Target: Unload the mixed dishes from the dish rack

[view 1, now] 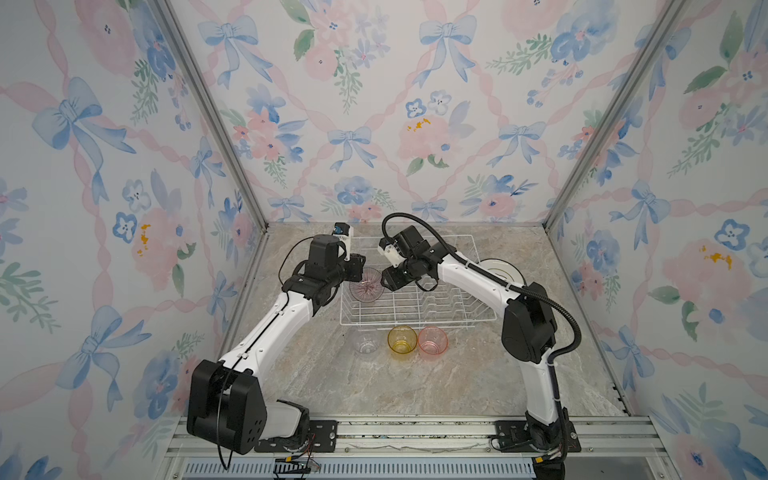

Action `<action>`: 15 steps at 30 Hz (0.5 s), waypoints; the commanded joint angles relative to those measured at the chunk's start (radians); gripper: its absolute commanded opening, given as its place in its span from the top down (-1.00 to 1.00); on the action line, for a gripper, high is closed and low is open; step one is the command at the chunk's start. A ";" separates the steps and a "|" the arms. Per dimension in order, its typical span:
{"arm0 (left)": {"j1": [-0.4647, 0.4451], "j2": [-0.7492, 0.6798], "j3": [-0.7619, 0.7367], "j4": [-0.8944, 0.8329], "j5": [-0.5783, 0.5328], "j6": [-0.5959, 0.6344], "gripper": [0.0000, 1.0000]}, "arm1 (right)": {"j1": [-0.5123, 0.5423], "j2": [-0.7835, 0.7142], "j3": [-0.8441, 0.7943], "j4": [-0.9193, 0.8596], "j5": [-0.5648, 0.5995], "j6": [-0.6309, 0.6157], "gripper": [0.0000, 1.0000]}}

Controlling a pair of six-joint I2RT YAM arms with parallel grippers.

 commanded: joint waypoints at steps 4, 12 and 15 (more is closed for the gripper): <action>0.015 -0.019 -0.020 0.011 0.002 0.019 0.35 | 0.018 0.076 0.091 -0.046 0.076 -0.004 -0.01; 0.036 -0.032 -0.039 0.025 0.013 0.019 0.34 | 0.019 0.150 0.168 -0.036 0.096 0.012 0.00; 0.045 -0.034 -0.047 0.028 0.016 0.020 0.34 | 0.020 0.180 0.208 -0.042 0.095 0.016 0.01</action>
